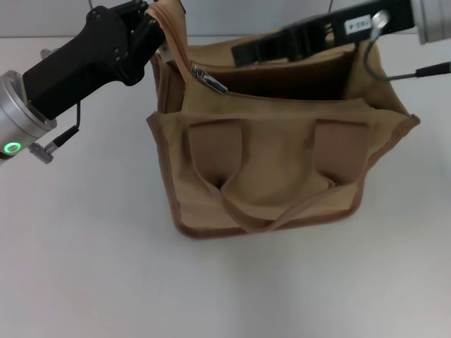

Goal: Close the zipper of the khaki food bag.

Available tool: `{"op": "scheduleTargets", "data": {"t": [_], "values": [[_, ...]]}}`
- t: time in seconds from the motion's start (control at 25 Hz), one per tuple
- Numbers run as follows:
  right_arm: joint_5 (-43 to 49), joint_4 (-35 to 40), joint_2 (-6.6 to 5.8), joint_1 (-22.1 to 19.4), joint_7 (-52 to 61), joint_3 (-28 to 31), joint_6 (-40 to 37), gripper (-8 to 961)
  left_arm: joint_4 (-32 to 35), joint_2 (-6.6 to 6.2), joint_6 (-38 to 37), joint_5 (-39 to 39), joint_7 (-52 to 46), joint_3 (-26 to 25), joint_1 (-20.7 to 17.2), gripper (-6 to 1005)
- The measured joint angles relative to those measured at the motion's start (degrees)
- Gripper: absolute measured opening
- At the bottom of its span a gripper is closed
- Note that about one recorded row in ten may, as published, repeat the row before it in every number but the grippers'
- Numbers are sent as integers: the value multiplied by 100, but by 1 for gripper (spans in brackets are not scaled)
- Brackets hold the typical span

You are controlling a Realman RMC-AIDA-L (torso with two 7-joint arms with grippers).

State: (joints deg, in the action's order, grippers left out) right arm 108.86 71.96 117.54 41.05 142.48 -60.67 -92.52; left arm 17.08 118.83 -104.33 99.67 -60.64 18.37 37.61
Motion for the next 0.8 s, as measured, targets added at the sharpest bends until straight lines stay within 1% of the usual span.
{"op": "scheduleTargets", "data": {"t": [0.08, 0.16, 0.2, 0.24, 0.28, 0.4, 0.6, 0.8], "values": [[-8, -131, -57, 97, 45, 180, -144, -1, -2, 0, 1, 0, -4, 0, 0, 28], [-9, -377, -154, 255, 74, 255, -277, -1, -3, 0, -3, -15, -9, 0, 2, 28], [-9, -558, -215, 360, 84, 273, -336, 25, -3, 0, -5, -25, -10, 0, 4, 28], [7, -895, -288, 551, 86, 257, -410, 51, -6, 0, -12, -62, -10, 0, 4, 28], [7, -895, -288, 551, 86, 257, -410, 76, -6, 0, -12, -62, -10, 0, 4, 28], [33, -1211, -334, 735, 51, 225, -424, 154, -36, -4, -18, -103, -11, 15, 1, 28], [209, -1283, -340, 904, 12, 188, -353, 386, -69, -16, -22, -110, -10, 22, 7, 28], [565, -1286, -294, 1061, -6, 198, -349, 401, -69, -10, -23, -111, 2, 34, 21, 28]]}}
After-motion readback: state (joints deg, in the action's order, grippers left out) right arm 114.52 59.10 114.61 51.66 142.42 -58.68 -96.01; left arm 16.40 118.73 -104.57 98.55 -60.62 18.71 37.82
